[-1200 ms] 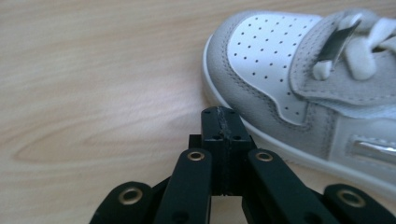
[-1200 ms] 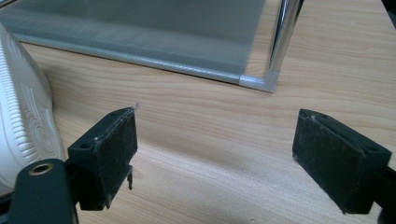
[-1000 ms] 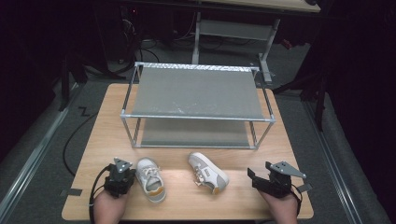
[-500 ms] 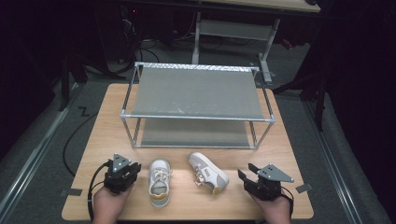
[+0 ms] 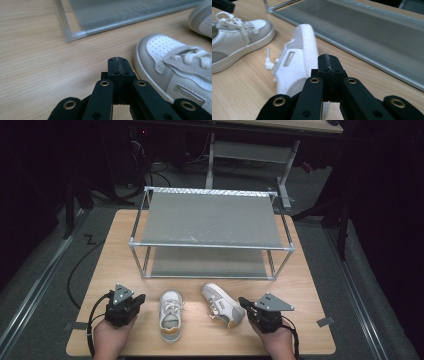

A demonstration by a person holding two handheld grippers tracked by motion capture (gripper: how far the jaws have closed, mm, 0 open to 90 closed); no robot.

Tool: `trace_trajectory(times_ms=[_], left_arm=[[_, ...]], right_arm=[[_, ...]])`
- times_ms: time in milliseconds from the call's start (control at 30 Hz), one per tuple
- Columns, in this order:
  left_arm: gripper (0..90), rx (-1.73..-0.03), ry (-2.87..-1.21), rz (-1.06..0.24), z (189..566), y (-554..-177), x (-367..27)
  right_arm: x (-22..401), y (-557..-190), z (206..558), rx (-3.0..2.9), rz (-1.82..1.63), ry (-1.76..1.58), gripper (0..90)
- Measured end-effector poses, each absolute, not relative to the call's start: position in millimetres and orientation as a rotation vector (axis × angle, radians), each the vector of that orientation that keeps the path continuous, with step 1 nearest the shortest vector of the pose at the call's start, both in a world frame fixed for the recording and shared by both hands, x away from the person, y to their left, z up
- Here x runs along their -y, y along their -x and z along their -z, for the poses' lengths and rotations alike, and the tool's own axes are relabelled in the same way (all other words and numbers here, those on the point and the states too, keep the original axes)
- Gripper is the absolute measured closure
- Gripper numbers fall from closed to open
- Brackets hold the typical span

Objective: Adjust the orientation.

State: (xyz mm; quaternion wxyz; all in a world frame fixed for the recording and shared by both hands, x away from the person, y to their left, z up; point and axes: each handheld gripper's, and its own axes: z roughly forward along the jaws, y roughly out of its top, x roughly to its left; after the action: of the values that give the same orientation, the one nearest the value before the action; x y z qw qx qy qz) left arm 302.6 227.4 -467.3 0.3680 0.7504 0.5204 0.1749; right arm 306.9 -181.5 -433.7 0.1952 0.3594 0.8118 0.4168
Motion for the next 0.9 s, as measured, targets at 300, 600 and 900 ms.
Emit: trace_trajectory(times_ms=[300,600,900], left_arm=[[89.4,-1.288,-1.999,-0.444,474.0,-297.8,-207.4],[87.6,-1.338,-1.984,-0.406,478.6,-297.7,-202.7],[87.6,-1.356,-2.065,-0.351,484.3,-286.1,-192.7]], right_arm=[[178.0,-315.8,444.9,-2.284,-1.124,-1.011,90.0],[201.0,-341.6,458.9,-2.191,-1.103,-1.198,90.0],[229.8,-332.9,453.2,-2.112,-1.124,-1.26,89.9]])
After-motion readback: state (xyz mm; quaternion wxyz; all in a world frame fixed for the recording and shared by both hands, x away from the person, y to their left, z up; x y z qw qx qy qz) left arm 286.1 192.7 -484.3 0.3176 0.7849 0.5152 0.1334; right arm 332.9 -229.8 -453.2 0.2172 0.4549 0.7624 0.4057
